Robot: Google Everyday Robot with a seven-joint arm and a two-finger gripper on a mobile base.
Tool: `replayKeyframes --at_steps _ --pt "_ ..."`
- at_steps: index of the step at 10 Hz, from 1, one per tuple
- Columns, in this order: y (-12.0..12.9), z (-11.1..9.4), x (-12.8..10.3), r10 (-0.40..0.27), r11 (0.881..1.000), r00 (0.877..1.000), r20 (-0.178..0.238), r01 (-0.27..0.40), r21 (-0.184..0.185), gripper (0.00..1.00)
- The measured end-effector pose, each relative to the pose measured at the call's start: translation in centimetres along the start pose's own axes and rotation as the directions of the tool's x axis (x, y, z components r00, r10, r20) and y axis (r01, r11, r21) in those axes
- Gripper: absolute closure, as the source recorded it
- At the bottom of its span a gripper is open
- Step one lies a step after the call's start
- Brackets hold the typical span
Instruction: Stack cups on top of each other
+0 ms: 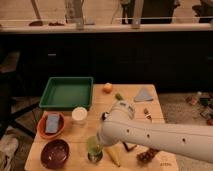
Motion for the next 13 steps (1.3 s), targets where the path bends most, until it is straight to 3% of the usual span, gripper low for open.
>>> replayKeyframes --at_steps 4,13 --pt "-0.7 1.0 -0.5 0.007 1.0 1.0 0.016 -0.007 0.01 1.0" --pt "0.4 2.1 -1.5 0.035 0.999 0.998 0.056 -0.036 0.009 1.0"
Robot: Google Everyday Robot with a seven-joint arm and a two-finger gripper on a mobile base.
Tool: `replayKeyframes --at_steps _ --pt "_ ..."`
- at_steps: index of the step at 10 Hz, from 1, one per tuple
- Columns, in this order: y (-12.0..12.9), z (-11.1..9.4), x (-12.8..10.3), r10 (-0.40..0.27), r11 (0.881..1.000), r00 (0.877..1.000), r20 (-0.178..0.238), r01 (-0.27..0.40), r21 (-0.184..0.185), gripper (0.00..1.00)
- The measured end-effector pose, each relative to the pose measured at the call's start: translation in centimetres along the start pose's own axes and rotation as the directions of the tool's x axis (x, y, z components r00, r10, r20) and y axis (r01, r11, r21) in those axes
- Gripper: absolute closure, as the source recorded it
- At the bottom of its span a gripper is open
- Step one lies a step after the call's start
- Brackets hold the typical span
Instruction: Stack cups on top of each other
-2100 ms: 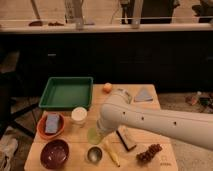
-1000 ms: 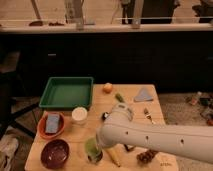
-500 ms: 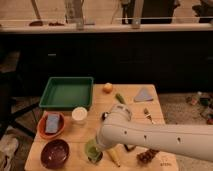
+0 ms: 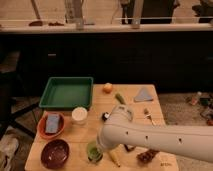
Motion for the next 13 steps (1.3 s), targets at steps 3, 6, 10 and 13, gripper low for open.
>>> replayKeyframes --at_steps 3,6,10,13 --pt "0.23 0.52 0.05 0.007 1.0 1.0 0.007 -0.007 0.005 1.0" --pt "0.26 0.7 0.11 0.009 1.0 1.0 0.013 -0.009 0.007 0.96" --pt "0.25 0.71 0.11 0.008 1.0 1.0 0.014 -0.008 0.007 0.96" --pt "0.26 0.73 0.1 0.008 1.0 1.0 0.014 -0.009 0.008 0.97"
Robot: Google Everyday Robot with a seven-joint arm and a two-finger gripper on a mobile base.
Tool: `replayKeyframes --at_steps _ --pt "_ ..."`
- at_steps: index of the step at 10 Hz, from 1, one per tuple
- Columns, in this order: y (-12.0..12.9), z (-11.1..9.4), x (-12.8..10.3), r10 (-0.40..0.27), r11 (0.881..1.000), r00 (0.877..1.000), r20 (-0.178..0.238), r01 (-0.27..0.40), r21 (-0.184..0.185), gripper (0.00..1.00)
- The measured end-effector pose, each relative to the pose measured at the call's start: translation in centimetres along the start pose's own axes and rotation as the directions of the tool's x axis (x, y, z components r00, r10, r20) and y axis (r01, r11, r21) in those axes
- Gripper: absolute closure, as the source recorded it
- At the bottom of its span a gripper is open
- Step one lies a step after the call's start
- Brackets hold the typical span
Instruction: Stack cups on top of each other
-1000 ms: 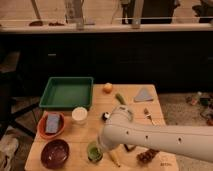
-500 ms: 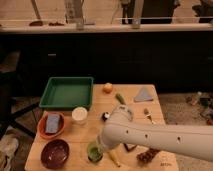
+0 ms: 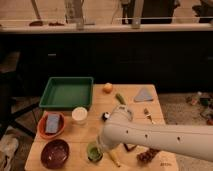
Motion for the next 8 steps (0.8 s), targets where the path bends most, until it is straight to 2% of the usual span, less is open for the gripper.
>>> replayKeyframes --at_steps 1,2,4,5,8 --pt "-0.02 0.0 0.01 0.0 1.0 1.0 0.0 0.0 0.0 1.0" --pt "-0.01 -0.01 0.01 0.0 1.0 1.0 0.0 0.0 0.0 0.97" --pt "-0.01 0.0 0.01 0.0 1.0 1.0 0.0 0.0 0.0 0.81" --pt "-0.02 0.0 0.01 0.0 1.0 1.0 0.0 0.0 0.0 0.69" --pt "0.0 0.0 0.01 0.0 1.0 1.0 0.0 0.0 0.001 0.41"
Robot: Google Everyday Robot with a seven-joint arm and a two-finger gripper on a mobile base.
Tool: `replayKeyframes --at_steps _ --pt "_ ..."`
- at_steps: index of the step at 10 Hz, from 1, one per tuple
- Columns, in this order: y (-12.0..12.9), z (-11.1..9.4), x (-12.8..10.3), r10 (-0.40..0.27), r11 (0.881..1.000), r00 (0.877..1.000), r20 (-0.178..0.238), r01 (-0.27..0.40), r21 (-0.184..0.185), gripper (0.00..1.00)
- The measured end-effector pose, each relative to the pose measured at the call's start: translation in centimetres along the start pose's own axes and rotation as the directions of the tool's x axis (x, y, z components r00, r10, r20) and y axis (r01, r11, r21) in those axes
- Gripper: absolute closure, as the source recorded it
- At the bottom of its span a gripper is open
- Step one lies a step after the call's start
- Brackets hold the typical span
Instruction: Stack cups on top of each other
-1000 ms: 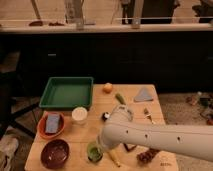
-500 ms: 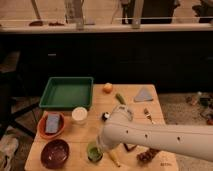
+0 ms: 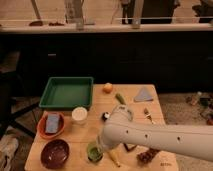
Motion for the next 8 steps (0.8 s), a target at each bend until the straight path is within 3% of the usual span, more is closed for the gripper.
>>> replayKeyframes --at_steps 2,3,8 --pt "0.0 0.0 0.0 0.0 1.0 1.0 0.0 0.0 0.0 0.23" --pt "0.0 0.0 0.0 0.0 1.0 1.0 0.0 0.0 0.0 0.2" --pt "0.0 0.0 0.0 0.0 1.0 1.0 0.0 0.0 0.0 0.2"
